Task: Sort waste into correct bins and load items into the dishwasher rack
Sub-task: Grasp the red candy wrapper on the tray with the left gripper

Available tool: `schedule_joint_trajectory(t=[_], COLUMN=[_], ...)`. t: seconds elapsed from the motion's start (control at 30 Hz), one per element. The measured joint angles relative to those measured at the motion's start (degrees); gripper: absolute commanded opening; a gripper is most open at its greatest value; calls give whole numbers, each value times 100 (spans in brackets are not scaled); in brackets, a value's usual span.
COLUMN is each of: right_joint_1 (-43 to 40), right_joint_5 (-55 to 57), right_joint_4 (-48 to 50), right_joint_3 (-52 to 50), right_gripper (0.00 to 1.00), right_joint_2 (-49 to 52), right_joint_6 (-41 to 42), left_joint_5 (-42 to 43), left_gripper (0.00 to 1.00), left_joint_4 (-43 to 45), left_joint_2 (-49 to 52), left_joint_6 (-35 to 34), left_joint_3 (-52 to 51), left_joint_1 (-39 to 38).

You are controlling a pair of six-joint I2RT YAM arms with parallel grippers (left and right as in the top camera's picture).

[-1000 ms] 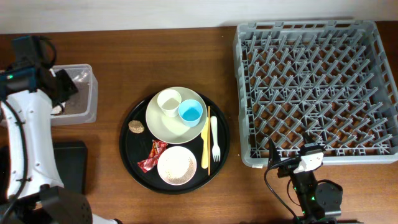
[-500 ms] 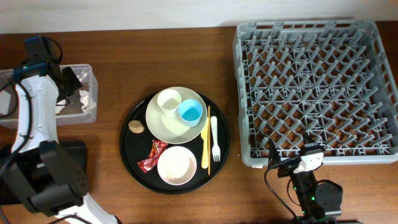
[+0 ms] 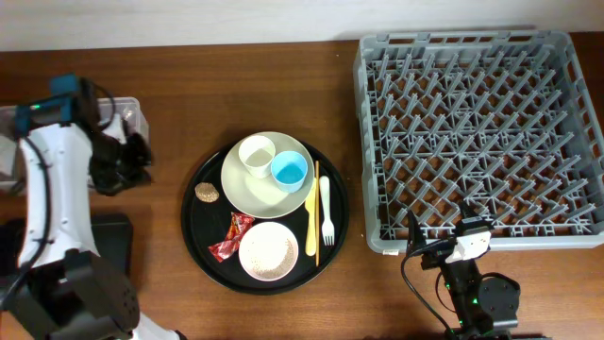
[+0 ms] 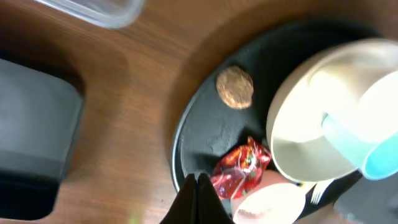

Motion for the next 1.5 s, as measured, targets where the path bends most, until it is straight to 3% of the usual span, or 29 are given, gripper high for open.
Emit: schedule_joint_trajectory(t=[0.17,0.27,0.3,0.47,0.53,0.57,0.6,1.03,1.33,1.5], right_joint_1=[0,0,0,0,0,0,0,0,0,0], right_joint_5=[0,-2,0,0,0,0,0,0,0,0], right_joint_4=[0,0,0,0,0,0,0,0,0,0], right_joint_3=[0,0,0,0,0,0,0,0,0,0], right_gripper=[98,98,98,98,98,98,98,98,98,98], right_joint_2=[0,0,0,0,0,0,0,0,0,0], right_joint_6=[2,4,4,2,4,0,4,2,0,-2], left_joint_5=[59,63,44,-173,-214,-219,-227,-374,-374,-376], left_gripper=[2,18,19,47,51,61,63,71,59,59], left_joint_4=[114,304,293,188,188,195,201,1123,1276,1460], left_joint_2=[4,7,7,7,7,7,7,4,4,4], left_joint_6=[302,402,448,527,544,542,546,527,525,518], left_joint_3=[-1419,-2039,-2116,-2120,-2120,-2133,-2181,-3141,-3176,-3327], left_joint_1=[-1143,-1762,-1945,-2293,-2293,-2293,-2293,-2293,-2293,-2293])
